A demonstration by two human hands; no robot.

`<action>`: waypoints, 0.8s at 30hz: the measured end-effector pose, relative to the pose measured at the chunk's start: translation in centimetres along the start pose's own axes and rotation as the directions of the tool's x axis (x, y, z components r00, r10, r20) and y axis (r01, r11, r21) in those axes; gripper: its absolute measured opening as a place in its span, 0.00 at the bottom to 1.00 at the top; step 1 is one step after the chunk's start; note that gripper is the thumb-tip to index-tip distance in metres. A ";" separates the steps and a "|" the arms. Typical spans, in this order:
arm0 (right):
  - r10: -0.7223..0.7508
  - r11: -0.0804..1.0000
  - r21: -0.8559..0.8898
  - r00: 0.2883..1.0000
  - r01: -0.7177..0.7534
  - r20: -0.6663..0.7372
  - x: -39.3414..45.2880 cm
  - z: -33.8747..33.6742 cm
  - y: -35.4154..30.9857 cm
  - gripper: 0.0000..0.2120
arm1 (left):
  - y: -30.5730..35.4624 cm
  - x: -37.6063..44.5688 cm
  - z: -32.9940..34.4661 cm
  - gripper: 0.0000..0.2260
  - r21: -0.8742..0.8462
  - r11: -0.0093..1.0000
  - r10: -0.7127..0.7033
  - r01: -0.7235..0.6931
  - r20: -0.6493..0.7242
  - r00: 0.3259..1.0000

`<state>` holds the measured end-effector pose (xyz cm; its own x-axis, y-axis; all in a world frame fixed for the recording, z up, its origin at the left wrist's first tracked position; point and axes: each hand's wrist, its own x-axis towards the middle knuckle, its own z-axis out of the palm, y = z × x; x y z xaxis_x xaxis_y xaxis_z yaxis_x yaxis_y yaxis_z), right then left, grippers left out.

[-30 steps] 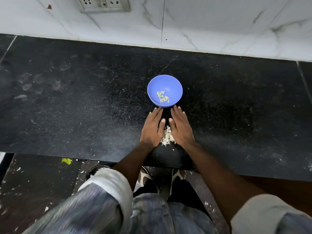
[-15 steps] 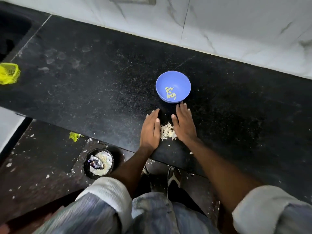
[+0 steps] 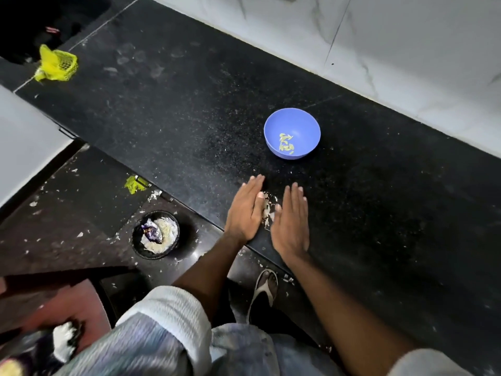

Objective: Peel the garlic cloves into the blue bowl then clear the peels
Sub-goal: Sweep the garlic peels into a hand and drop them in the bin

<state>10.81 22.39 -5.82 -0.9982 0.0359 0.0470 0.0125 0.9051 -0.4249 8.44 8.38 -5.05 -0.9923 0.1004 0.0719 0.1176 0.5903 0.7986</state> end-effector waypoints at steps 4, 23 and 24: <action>-0.186 0.945 0.288 0.979 0.154 0.085 2.5 1.3 -3.1 0.27 | 1.9 -2.3 0.7 0.21 -0.304 0.951 -0.108 0.051 -0.176 0.978; -0.515 0.836 -0.147 0.848 0.529 0.123 3.4 1.5 -4.2 0.19 | 0.3 -6.5 -0.4 0.20 -0.380 0.911 -0.346 0.160 -0.494 0.798; -0.533 0.817 -0.193 0.839 0.543 0.105 3.9 1.4 -4.5 0.14 | 0.1 -6.2 -0.5 0.20 -0.409 0.899 -0.363 0.158 -0.494 0.790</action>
<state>6.78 17.84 -4.97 -0.8507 -0.4971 0.1710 -0.5209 0.8408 -0.1472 14.57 7.40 -5.12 -0.8451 -0.5311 0.0620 -0.0661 0.2189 0.9735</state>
